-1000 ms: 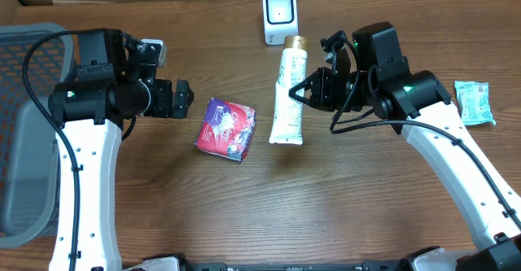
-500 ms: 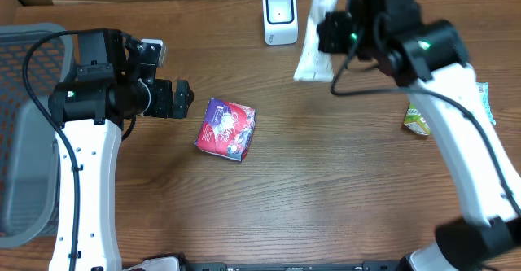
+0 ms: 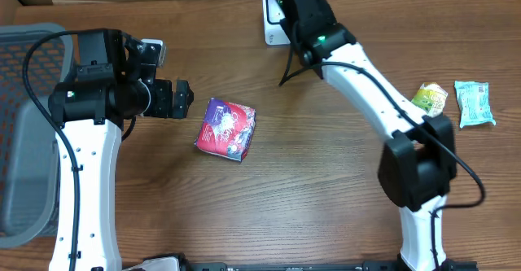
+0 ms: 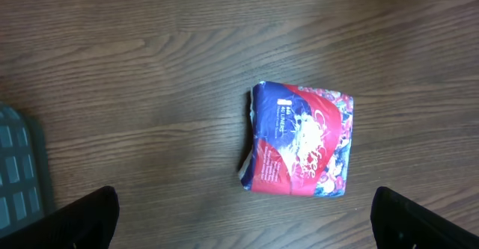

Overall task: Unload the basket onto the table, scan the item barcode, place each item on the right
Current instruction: 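Hold the white tube's barcode against the white scanner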

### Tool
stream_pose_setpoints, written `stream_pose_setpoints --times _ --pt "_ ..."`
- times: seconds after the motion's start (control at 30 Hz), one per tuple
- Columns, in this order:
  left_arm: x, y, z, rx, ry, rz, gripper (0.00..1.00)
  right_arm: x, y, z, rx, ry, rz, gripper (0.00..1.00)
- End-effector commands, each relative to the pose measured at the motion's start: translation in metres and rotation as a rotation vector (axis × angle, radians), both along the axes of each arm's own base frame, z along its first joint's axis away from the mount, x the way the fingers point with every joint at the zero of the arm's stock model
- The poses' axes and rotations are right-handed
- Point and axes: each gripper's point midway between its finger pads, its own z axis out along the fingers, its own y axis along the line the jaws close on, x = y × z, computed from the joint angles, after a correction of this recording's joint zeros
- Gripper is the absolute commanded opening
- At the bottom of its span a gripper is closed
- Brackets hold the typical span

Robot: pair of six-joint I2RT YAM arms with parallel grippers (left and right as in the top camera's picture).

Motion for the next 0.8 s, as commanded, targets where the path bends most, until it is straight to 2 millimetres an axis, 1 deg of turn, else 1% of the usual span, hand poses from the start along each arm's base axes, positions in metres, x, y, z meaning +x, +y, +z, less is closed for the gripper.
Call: stream_pose_setpoints --times 0.0,0.07,0.2,0.43,0.53,0.77 --pt "0.001 -0.003 0.001 0.002 -0.009 -0.026 1.00 0.015 -0.014 0.021 -0.257 -0.083 0.013 0.04" --pt "0.001 -0.003 0.001 0.002 -0.009 -0.026 1.00 0.025 -0.011 0.015 -0.333 -0.107 0.039 0.04" --pt "0.001 -0.003 0.001 0.002 -0.009 -0.026 0.99 0.042 -0.002 -0.002 -0.464 -0.135 0.102 0.04" --pt "0.001 -0.003 0.001 0.002 -0.009 -0.026 1.00 0.058 0.006 -0.033 -0.608 -0.150 0.163 0.04" --pt "0.001 -0.003 0.001 0.002 -0.009 -0.026 1.00 0.062 0.004 -0.040 -0.634 -0.151 0.167 0.04" --pt "0.001 -0.003 0.001 0.002 -0.009 -0.026 0.99 0.067 -0.009 -0.056 -0.649 -0.129 0.140 0.04"
